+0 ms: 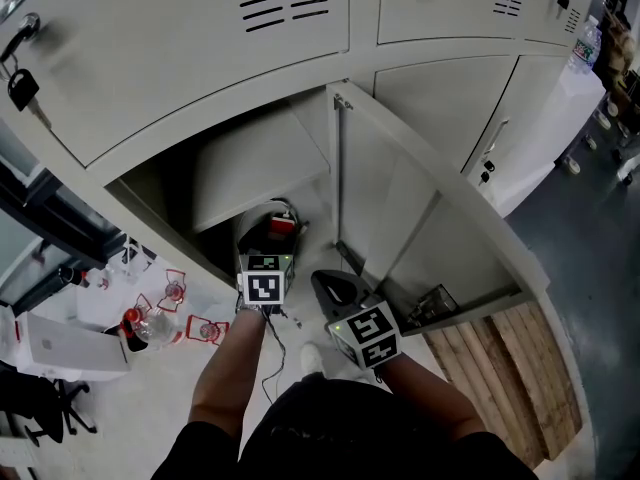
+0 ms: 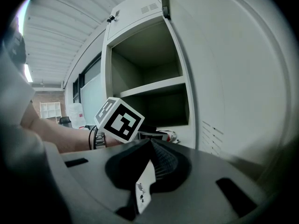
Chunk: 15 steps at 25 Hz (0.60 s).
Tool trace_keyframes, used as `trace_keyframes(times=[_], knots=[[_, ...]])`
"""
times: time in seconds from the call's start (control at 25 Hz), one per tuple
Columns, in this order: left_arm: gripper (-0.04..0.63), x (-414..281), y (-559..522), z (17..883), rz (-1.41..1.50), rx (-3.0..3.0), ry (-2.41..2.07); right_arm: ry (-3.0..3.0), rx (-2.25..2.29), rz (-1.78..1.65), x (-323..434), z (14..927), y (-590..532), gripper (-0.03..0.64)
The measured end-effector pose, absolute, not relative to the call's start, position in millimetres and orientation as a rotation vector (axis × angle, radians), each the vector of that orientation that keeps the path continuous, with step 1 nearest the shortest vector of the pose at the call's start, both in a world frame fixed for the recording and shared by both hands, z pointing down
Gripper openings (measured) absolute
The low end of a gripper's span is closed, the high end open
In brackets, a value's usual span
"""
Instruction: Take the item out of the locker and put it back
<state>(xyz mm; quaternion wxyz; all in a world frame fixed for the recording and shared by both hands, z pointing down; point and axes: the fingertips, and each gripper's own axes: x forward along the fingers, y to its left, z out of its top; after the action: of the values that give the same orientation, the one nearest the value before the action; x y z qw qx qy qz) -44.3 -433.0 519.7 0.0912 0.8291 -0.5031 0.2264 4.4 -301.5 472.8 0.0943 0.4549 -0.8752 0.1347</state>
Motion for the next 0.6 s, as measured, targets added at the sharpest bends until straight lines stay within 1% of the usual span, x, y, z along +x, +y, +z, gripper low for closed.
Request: trace_keyframes(times=[0.6], knots=[[0.272, -44, -416, 503, 0.609, 2.481, -1.533, -2.606, 1.322, 0.382, 8, 469, -293, 0.0]])
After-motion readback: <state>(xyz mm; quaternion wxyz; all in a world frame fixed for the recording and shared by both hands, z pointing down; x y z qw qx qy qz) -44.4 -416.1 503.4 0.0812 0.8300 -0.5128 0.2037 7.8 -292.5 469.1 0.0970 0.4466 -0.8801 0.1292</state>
